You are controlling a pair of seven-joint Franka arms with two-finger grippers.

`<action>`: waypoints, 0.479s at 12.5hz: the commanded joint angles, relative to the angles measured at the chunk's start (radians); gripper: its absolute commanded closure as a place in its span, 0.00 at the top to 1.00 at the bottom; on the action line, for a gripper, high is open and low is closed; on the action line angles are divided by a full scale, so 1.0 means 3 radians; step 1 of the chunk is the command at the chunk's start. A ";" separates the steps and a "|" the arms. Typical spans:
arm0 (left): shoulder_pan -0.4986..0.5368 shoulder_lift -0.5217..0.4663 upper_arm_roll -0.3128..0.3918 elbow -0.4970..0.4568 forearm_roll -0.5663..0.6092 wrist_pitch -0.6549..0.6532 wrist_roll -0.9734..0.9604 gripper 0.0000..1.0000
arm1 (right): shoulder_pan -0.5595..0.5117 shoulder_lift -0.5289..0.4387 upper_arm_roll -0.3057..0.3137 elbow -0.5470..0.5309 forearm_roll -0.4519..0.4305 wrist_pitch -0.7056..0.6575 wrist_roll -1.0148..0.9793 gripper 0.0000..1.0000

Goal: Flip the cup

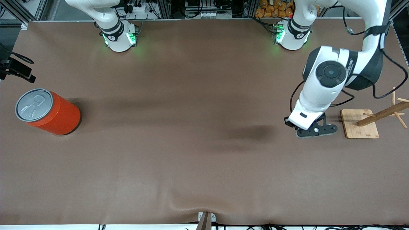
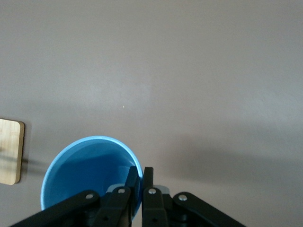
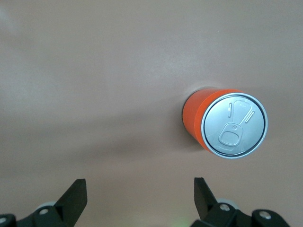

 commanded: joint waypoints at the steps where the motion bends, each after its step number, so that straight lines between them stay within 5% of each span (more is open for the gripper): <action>1: 0.0059 0.0073 -0.0020 -0.0100 0.0109 0.0445 -0.0352 0.00 | -0.0063 0.0025 0.0041 0.0061 -0.0027 -0.0050 -0.0095 1.00; 6: 0.0172 0.0124 -0.0010 -0.0534 0.0180 0.1330 -0.0527 0.00 | -0.0098 0.0025 0.0030 0.0045 0.0049 -0.0045 -0.0223 1.00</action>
